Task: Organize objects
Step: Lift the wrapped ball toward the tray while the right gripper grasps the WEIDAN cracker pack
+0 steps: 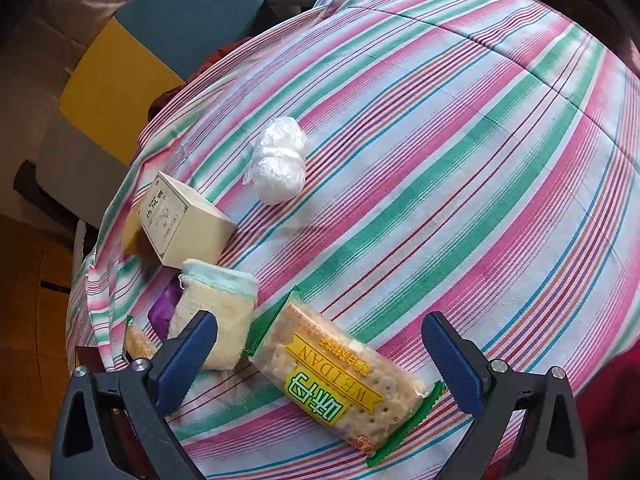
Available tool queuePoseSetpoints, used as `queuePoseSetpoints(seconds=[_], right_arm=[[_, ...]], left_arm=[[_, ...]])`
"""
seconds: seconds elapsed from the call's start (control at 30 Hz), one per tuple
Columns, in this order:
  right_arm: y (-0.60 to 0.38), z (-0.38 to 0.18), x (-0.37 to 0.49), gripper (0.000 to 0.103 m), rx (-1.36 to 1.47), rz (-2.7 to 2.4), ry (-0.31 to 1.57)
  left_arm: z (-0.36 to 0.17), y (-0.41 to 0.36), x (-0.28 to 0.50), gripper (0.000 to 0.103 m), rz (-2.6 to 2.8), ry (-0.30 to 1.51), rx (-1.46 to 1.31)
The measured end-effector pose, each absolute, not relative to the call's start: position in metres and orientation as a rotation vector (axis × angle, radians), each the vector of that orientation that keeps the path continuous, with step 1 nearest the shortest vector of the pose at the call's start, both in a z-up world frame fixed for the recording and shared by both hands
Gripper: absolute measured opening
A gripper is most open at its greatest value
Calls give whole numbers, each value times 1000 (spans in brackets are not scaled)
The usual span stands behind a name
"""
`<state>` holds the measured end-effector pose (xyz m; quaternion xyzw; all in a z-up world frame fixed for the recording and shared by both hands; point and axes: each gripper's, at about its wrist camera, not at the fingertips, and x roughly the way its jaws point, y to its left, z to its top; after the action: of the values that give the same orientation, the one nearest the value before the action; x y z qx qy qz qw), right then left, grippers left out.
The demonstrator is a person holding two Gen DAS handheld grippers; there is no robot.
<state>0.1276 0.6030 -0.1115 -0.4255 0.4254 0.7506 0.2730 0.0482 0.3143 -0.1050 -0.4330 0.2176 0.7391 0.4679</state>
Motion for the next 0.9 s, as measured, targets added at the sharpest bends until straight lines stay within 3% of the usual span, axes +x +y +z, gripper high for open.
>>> queuePoseSetpoints(seconds=[0.33,0.67,0.77,0.8,0.83,0.87,0.9], right_arm=[[595,-121,115,103,-1279,2027,1122],[555,-131,87,102,-1589,2014,752],[540,-132,84,89,-1644,1978,580],[536,-131,84,79,-1647,1987,548],[532,-128,83,58,-1650,2006,532],[527,-123,83,49,-1648,2025,508],[521,-120,83,50,-1652,2045,485]], left_arm=[[-102,310,48,39,1807,521,-1080],[-79,282,53,39,1801,456,-1075],[-68,271,56,39,1804,428,-1057],[-64,269,57,39,1807,418,-1053],[-59,264,57,39,1813,402,-1045],[-55,260,58,39,1820,390,-1038],[-50,256,57,39,1830,374,-1033]])
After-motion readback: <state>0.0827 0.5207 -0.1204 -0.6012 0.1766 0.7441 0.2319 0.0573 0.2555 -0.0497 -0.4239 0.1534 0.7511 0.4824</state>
